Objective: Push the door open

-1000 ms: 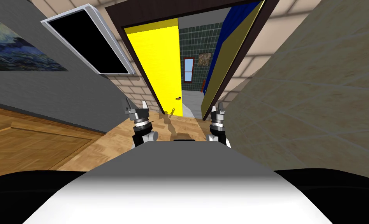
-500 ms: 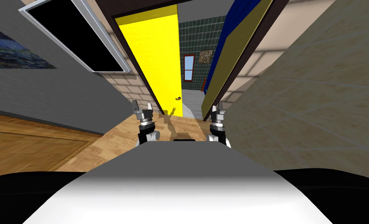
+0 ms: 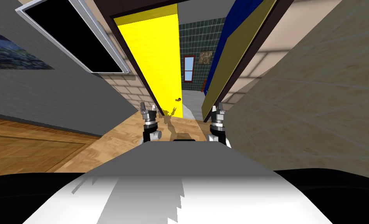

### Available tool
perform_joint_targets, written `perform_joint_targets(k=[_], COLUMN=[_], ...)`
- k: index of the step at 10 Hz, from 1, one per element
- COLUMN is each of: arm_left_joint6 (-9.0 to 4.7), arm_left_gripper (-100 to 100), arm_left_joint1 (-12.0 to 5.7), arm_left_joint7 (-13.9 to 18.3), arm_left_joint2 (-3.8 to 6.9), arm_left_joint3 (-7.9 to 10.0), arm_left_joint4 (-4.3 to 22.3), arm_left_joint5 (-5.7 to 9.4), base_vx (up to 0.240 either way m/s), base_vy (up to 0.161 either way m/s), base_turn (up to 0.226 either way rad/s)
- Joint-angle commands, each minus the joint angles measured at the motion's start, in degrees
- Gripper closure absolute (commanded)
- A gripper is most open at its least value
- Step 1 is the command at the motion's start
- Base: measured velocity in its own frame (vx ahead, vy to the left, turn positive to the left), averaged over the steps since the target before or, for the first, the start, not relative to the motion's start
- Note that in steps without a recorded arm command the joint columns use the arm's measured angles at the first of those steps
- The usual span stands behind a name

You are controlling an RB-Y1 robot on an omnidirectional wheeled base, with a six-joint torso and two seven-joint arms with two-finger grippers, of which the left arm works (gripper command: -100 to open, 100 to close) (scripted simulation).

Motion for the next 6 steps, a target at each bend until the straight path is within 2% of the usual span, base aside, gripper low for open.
perform_joint_targets(k=[1,6], arm_left_joint6=[0.0,-0.85], arm_left_gripper=[-100,-100], arm_left_joint1=[-0.94,-3.87], arm_left_joint7=[0.1,0.1], arm_left_joint2=[0.45,1.47], arm_left_joint3=[-0.14,-1.03], arm_left_joint4=[2.1,9.8], arm_left_joint5=[-0.1,-0.69], base_vx=[0.096,0.1], base_vy=[0.001,0.011], base_turn=[-0.001,-0.001])
